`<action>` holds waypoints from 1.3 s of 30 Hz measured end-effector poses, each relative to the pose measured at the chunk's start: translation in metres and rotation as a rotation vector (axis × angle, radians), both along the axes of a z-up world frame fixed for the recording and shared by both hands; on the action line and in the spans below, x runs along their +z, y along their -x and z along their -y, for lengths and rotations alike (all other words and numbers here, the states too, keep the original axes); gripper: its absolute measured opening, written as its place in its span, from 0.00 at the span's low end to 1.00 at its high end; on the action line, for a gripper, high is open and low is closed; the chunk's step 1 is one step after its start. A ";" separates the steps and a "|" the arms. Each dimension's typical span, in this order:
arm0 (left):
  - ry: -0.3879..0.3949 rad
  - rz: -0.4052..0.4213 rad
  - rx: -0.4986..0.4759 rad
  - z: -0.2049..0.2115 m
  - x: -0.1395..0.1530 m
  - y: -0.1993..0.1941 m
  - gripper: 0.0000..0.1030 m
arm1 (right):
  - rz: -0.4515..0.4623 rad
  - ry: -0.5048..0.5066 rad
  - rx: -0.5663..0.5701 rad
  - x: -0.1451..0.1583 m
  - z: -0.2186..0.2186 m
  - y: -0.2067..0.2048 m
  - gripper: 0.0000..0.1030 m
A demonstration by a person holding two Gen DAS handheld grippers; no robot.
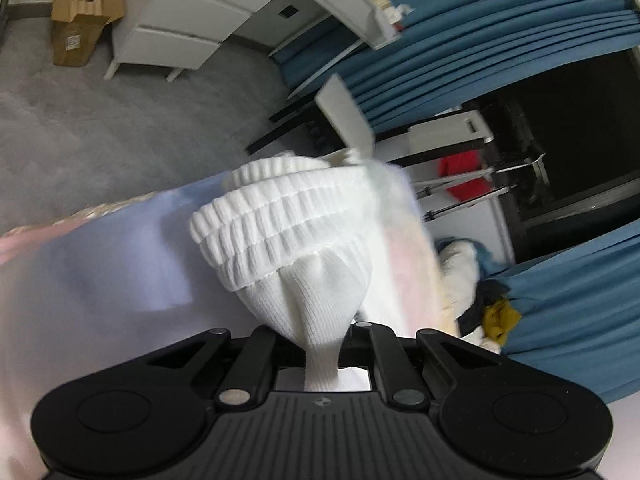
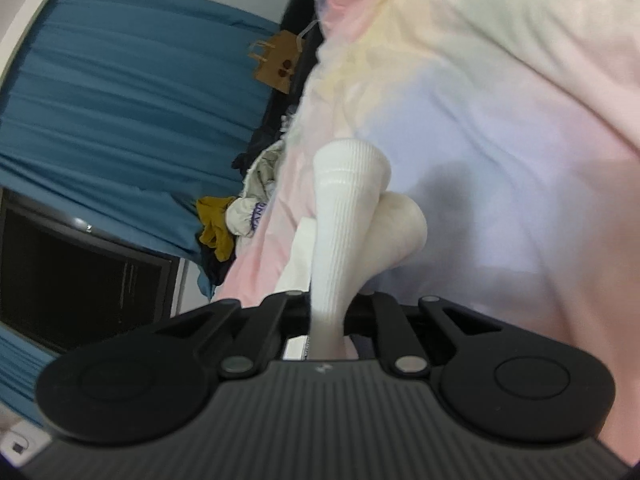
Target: Fold clothes
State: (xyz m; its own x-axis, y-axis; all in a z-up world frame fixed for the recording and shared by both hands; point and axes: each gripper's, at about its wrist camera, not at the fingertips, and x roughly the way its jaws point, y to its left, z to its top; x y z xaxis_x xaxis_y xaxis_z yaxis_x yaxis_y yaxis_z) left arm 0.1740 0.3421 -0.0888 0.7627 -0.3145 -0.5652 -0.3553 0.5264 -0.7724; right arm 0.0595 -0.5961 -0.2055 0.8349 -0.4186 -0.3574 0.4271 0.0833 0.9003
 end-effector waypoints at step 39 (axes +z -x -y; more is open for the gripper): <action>-0.656 0.172 -0.419 0.253 0.061 0.036 0.42 | -0.226 0.092 0.076 -0.014 -0.003 -0.004 0.08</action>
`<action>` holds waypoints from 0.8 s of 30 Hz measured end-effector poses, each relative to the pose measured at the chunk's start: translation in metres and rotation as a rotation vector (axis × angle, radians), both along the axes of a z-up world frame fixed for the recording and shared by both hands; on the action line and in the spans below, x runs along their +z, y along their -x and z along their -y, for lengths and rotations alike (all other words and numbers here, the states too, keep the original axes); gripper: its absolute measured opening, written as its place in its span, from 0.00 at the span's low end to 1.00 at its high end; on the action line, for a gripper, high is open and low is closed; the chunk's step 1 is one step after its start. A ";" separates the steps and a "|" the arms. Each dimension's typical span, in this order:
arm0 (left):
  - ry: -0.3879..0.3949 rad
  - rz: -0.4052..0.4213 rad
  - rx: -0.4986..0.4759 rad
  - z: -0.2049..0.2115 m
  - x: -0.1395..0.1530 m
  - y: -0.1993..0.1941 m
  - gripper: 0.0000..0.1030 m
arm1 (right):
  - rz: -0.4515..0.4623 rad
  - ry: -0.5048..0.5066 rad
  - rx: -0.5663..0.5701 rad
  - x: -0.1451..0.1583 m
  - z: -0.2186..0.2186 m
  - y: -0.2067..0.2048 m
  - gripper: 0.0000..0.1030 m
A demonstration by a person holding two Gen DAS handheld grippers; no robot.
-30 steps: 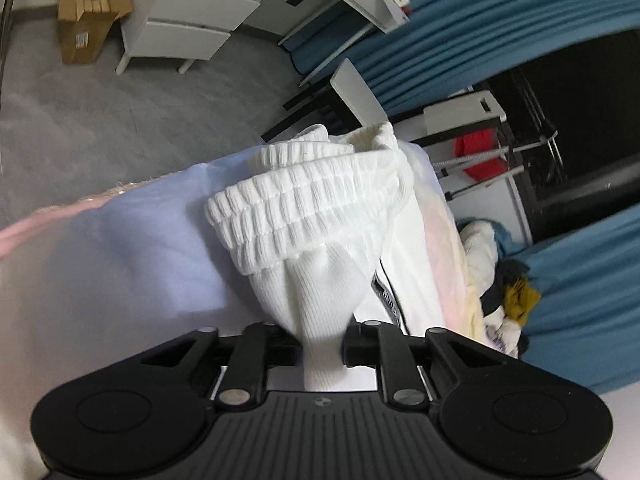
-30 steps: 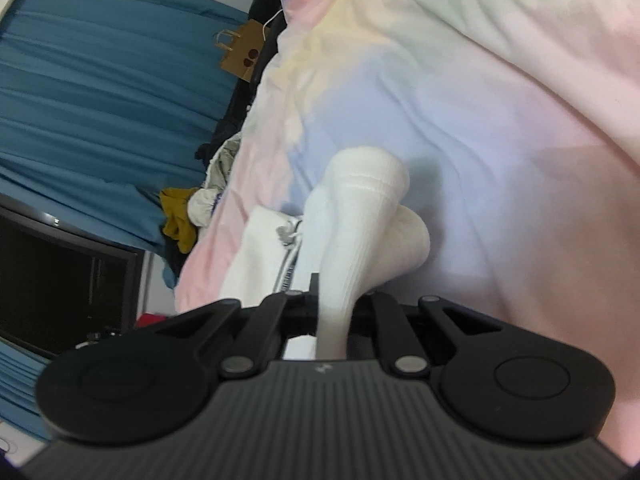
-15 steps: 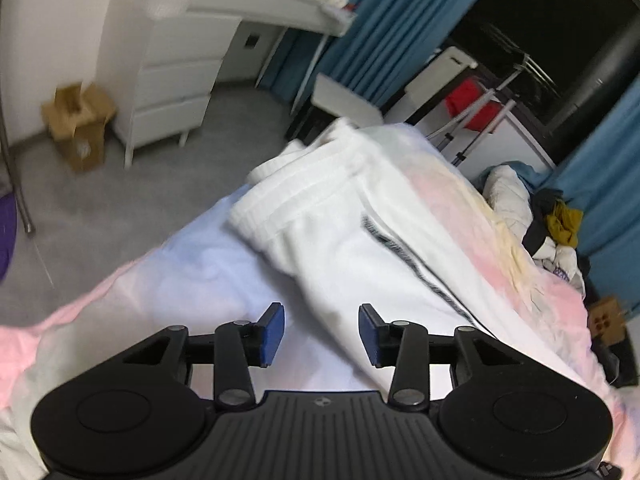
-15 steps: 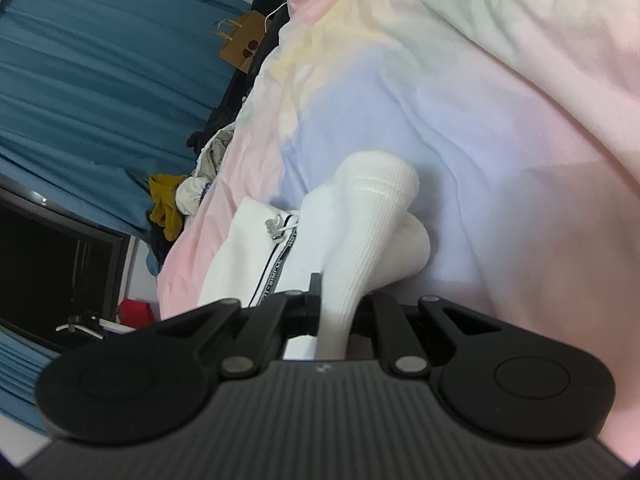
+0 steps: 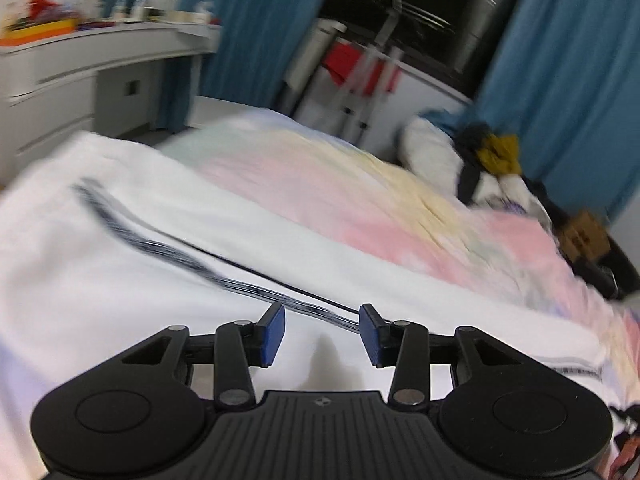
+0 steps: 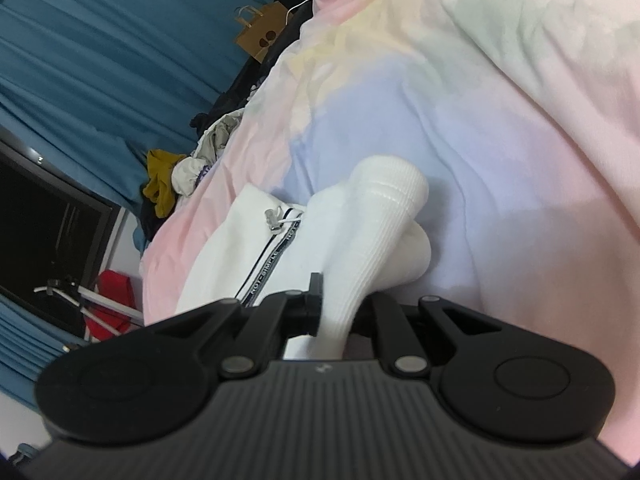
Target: Fold clothes
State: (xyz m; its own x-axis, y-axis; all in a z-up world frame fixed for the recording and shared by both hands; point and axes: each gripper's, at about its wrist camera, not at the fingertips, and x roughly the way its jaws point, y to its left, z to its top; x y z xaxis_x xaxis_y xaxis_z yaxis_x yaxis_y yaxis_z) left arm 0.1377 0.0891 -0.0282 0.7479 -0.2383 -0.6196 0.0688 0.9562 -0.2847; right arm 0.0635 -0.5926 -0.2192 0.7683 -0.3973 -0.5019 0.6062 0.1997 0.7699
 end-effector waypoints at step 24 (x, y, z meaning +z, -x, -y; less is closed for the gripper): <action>-0.244 0.047 -0.221 0.077 -0.089 -0.015 0.42 | -0.007 0.423 0.090 0.093 -0.053 -0.020 0.08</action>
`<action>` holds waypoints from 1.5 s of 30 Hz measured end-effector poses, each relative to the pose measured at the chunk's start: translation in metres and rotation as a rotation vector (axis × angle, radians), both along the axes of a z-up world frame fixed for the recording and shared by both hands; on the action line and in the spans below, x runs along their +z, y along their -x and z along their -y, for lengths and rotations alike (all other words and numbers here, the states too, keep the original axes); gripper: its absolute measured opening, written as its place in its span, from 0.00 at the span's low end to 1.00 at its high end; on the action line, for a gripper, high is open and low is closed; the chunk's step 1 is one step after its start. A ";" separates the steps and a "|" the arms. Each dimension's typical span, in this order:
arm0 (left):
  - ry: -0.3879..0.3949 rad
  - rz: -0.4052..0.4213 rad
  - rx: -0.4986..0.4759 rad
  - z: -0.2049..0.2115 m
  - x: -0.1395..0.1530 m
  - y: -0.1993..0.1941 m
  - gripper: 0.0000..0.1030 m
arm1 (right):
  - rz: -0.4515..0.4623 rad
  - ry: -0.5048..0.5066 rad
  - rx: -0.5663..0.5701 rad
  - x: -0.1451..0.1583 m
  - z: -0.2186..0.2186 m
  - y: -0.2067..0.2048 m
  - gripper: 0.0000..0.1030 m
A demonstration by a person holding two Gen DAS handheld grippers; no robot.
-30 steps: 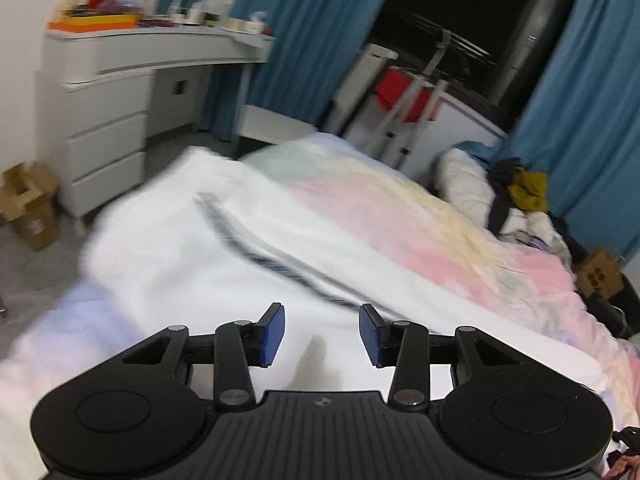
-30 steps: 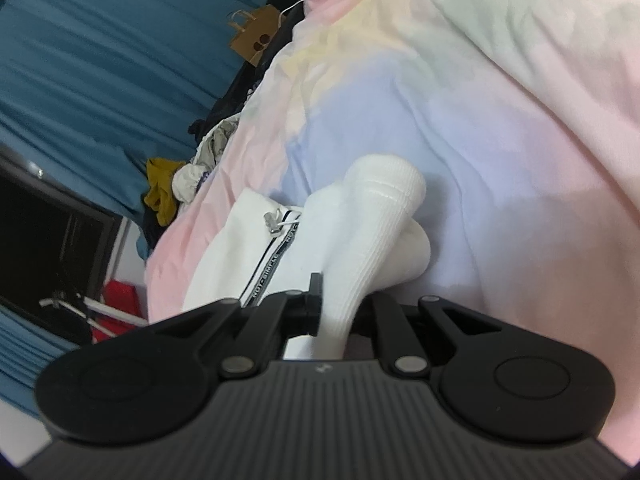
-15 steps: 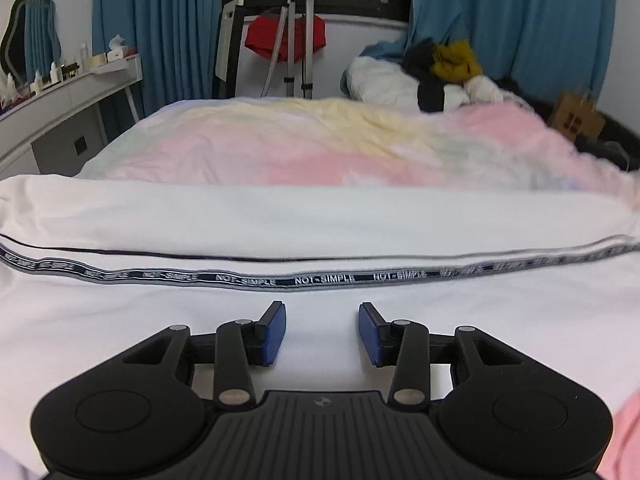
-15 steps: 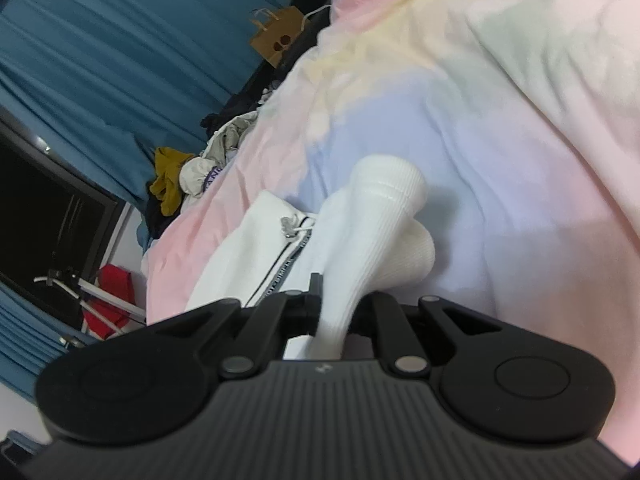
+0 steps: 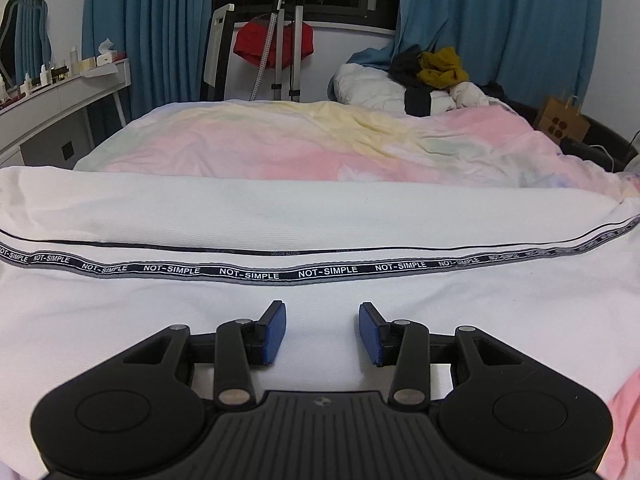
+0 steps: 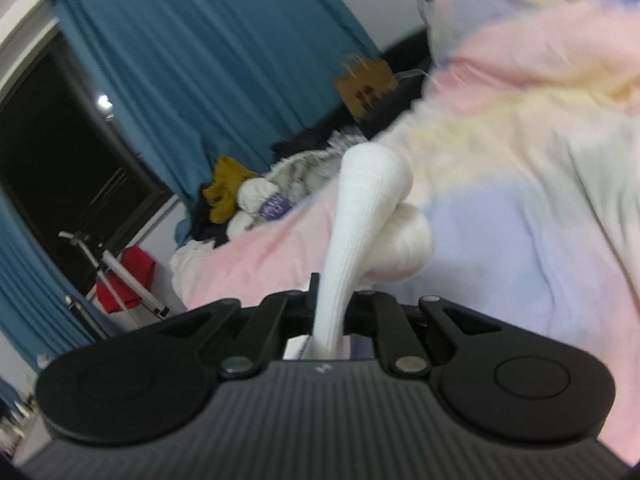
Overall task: Fold clothes
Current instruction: 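Lift the leg hem with the right tool toward the waistband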
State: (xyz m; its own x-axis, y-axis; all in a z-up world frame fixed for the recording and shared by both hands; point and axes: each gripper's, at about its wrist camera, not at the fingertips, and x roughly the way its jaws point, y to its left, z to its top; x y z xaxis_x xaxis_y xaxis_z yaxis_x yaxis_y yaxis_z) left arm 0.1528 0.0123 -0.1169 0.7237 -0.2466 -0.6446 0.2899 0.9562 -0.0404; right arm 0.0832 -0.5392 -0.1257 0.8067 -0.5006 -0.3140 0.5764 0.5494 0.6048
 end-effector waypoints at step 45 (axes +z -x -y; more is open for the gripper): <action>0.379 -0.128 0.099 -0.078 0.038 -0.031 0.43 | -0.472 0.822 0.961 -0.040 -0.437 -0.059 0.09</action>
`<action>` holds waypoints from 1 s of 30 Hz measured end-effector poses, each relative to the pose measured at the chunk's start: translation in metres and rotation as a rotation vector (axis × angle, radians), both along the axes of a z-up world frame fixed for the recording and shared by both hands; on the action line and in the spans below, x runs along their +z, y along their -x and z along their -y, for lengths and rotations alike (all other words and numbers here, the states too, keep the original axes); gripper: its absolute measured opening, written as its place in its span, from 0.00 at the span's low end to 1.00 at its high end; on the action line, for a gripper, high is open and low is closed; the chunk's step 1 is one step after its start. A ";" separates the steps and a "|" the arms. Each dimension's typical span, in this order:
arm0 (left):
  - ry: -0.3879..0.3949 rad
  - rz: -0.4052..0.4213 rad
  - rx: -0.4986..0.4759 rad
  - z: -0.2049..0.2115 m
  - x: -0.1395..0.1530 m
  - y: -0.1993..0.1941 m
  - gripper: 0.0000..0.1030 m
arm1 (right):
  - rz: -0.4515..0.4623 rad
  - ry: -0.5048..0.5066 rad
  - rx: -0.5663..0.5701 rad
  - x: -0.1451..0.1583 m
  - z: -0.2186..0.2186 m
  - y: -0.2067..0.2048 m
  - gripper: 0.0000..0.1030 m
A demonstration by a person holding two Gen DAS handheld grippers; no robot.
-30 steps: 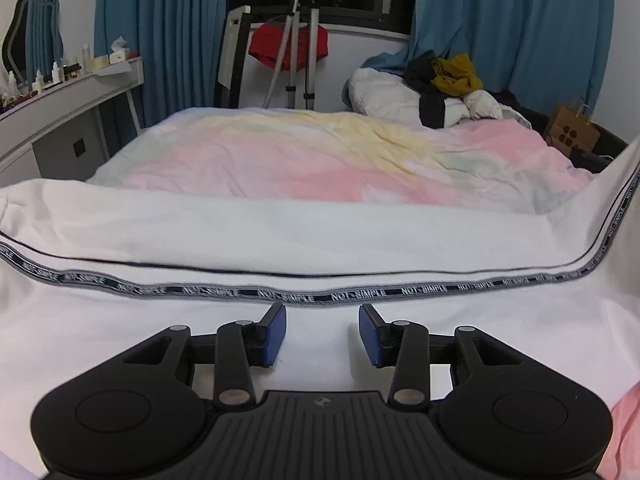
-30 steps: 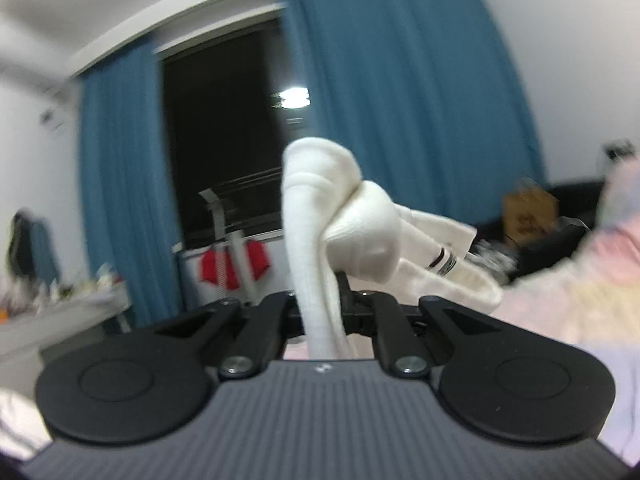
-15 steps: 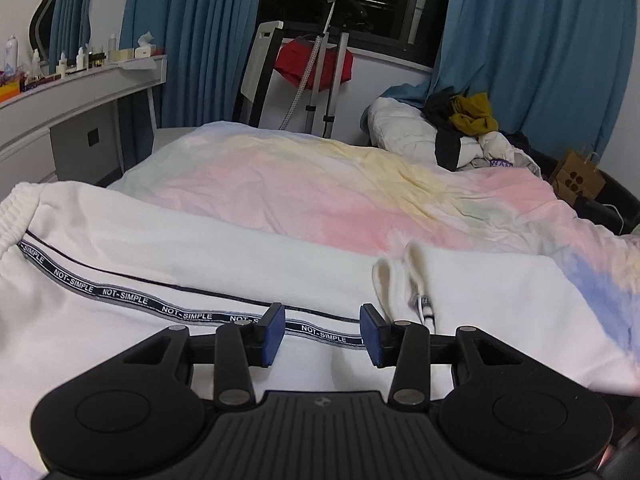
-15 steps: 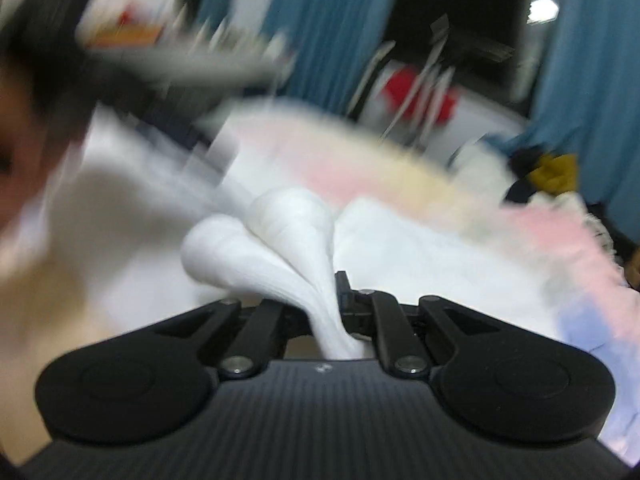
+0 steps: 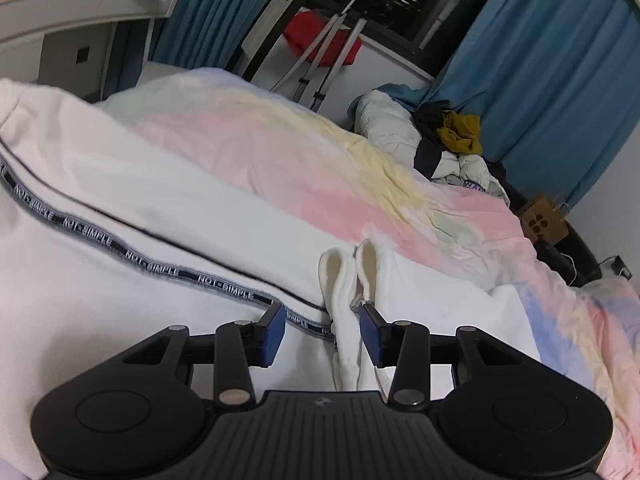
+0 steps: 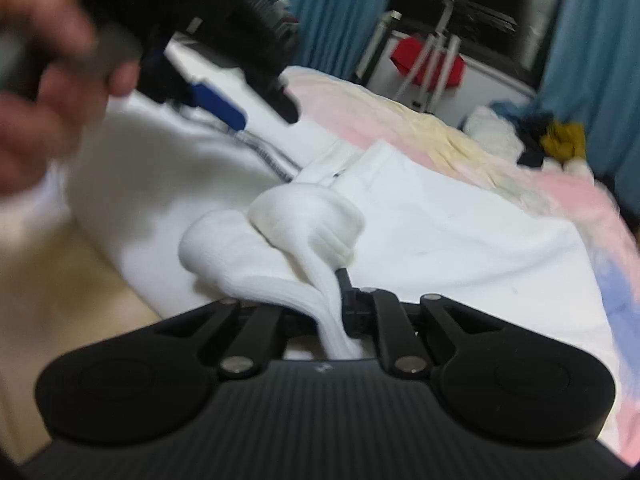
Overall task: Fold clothes
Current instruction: 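Lift the leg hem with the right tool toward the waistband, then open the right tool to drop the leg hem onto the pants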
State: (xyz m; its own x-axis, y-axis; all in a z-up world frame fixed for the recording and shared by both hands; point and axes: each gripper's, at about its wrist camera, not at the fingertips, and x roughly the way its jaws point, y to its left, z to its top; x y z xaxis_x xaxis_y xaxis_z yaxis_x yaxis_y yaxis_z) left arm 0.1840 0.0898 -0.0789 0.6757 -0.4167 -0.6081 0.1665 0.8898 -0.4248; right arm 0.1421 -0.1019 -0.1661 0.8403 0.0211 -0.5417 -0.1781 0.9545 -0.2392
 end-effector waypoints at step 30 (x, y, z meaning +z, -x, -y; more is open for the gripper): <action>0.196 -0.078 0.386 -0.184 0.015 0.099 0.81 | -0.046 -0.495 0.038 0.037 0.031 0.000 0.73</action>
